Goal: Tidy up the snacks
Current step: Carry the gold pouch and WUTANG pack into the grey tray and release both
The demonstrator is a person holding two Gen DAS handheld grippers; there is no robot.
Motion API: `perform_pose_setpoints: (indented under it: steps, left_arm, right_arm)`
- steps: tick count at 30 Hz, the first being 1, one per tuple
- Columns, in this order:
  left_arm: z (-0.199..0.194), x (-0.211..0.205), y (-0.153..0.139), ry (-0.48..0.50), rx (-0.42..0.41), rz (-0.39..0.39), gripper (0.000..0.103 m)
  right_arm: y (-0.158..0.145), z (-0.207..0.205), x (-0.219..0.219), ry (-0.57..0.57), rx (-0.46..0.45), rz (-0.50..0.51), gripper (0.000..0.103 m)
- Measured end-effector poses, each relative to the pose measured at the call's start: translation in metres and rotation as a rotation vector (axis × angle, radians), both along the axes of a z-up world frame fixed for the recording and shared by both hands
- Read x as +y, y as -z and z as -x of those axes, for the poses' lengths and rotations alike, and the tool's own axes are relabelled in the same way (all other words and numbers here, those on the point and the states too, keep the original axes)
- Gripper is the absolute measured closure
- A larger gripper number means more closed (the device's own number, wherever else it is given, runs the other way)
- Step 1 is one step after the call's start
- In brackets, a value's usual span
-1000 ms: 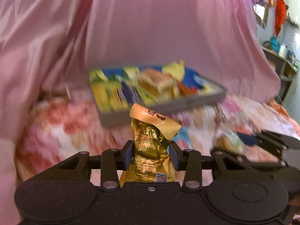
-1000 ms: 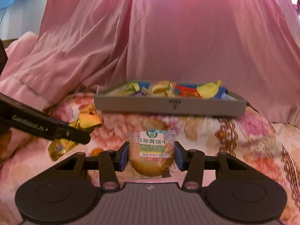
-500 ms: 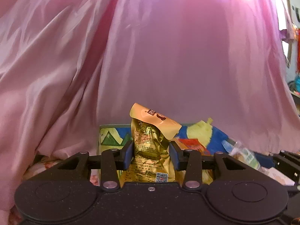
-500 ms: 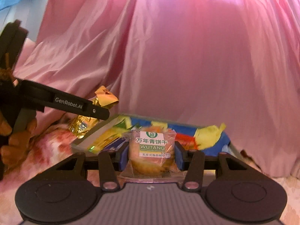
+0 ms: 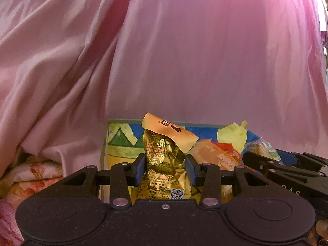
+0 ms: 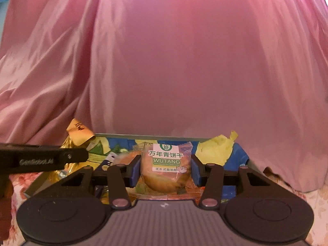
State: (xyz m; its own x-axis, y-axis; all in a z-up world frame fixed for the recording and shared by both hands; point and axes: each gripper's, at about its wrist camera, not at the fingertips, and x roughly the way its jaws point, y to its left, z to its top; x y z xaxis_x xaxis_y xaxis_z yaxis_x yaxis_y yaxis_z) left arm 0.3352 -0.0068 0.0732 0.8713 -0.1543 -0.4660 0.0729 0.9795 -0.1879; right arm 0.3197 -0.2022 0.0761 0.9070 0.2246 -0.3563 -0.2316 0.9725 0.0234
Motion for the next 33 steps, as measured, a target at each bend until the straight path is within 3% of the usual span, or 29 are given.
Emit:
perform_pose_setpoints:
  steps: [17,19,23,33]
  left_arm:
    - [-0.007,0.000,0.010,-0.005,0.045,-0.011,0.053]
    - [-0.006,-0.001,0.009,-0.007,0.040,-0.016,0.049]
    - [-0.001,-0.001,0.003,-0.016,0.018,-0.014,0.032]
    - [0.023,0.011,-0.022,-0.074,-0.069,0.022,0.005]
  right_arm:
    - [0.018,-0.007,-0.002,0.019,0.015,0.001,0.048]
    - [0.017,-0.006,-0.002,0.020,0.018,0.001,0.046]
    - [0.016,-0.005,-0.002,0.020,0.016,0.011,0.044]
    - [-0.001,0.013,-0.008,0.028,-0.047,0.023,0.020]
